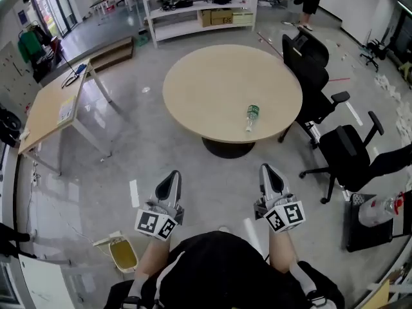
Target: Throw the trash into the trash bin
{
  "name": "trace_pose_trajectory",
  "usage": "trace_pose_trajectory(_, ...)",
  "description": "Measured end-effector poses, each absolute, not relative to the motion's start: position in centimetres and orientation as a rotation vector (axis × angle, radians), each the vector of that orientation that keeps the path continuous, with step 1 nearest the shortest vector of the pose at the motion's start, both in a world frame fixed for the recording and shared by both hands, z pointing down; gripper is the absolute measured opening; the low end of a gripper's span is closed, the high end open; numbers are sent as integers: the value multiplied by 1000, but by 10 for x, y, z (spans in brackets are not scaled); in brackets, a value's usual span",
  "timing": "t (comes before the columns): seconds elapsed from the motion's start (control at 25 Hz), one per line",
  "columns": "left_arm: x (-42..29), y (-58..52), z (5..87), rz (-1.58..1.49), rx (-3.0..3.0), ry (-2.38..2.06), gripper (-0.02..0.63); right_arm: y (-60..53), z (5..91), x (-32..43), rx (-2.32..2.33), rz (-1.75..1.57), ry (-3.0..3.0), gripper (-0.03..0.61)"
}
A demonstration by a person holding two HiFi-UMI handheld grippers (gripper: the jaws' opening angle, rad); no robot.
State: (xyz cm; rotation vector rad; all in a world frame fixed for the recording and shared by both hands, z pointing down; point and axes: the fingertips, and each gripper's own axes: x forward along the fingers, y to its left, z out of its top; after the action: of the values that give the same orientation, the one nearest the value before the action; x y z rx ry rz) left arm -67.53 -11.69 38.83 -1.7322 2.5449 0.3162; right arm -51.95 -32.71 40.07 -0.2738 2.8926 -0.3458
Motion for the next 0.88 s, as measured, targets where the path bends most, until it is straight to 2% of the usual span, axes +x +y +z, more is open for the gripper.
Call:
trace_pose_trajectory(0.48, -618, -212, 397, 355, -2353, 2100, 1, -312, 406, -392, -926, -230, 2768, 4)
trace_pose_trajectory(0.88, -538, -231, 408, 397, -2736, 1669, 2, -249, 413, -287, -1382, -172, 2605, 3)
